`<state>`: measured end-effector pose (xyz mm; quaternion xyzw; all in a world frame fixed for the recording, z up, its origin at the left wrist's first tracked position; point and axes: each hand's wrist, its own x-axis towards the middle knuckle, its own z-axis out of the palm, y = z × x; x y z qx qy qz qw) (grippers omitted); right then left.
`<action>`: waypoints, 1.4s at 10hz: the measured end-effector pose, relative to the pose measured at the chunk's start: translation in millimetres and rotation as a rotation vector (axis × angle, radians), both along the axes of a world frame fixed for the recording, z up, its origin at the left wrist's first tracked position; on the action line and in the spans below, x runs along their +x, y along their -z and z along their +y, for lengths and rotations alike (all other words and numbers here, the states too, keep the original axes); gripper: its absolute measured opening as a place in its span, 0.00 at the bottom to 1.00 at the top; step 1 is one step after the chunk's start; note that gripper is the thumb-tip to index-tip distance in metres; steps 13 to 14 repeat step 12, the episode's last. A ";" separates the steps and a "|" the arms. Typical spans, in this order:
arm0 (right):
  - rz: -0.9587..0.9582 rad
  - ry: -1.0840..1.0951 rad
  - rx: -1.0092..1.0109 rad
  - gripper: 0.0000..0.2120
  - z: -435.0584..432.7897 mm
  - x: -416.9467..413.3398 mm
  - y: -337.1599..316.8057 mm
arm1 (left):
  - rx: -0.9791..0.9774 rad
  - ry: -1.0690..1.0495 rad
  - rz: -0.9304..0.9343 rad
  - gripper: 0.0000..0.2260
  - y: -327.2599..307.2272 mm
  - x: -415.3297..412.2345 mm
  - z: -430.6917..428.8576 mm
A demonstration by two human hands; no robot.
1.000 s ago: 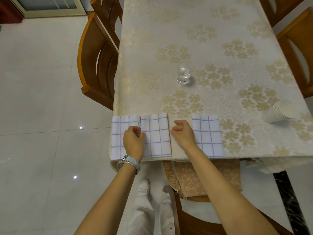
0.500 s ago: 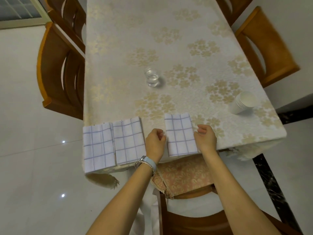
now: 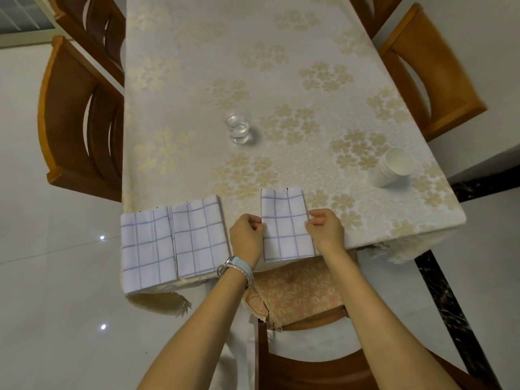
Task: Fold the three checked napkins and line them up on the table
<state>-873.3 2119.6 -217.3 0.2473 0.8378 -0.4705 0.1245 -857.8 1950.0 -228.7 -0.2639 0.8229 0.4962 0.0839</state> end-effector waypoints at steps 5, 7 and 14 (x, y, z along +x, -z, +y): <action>0.026 -0.177 -0.002 0.12 -56.4 -9.3 4.9 | -0.110 -0.170 0.051 0.02 -5.5 18.2 -54.0; 0.029 -0.195 0.010 0.12 -55.9 -10.4 6.0 | -0.096 -0.187 0.079 0.02 -3.9 20.2 -52.5; 0.032 -0.224 -0.063 0.12 -52.5 -8.2 -3.2 | -0.025 -0.237 0.155 0.02 -22.8 31.0 -66.5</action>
